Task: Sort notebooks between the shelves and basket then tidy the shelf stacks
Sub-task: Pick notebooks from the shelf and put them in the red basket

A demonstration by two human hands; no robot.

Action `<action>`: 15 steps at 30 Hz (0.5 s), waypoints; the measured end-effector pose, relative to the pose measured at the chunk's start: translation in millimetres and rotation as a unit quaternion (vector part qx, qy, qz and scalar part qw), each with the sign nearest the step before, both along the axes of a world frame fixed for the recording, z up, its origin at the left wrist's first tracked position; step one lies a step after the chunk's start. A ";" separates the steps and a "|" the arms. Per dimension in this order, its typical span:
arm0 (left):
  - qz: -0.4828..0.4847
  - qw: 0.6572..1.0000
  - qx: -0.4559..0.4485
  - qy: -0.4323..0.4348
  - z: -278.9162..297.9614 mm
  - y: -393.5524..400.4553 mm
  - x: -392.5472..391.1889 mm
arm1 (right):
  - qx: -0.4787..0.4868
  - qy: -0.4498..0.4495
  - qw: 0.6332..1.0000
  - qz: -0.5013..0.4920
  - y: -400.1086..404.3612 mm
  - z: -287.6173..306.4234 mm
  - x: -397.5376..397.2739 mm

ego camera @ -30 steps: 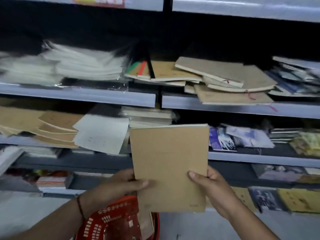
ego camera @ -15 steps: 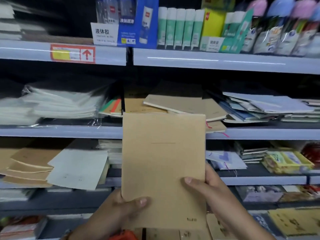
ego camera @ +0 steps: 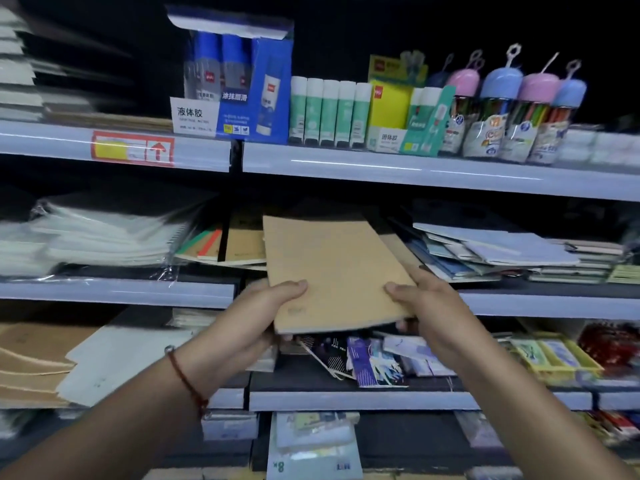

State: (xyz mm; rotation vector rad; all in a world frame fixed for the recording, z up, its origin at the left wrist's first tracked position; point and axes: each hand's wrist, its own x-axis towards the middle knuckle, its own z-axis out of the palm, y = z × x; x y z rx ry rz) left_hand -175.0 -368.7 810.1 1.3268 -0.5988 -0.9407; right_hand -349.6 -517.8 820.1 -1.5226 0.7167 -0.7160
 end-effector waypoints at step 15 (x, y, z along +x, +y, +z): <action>-0.039 0.770 0.229 -0.595 46.9 -98.4 35.9 | -0.361 0.478 0.798 -0.065 -112.8 50.0 75.3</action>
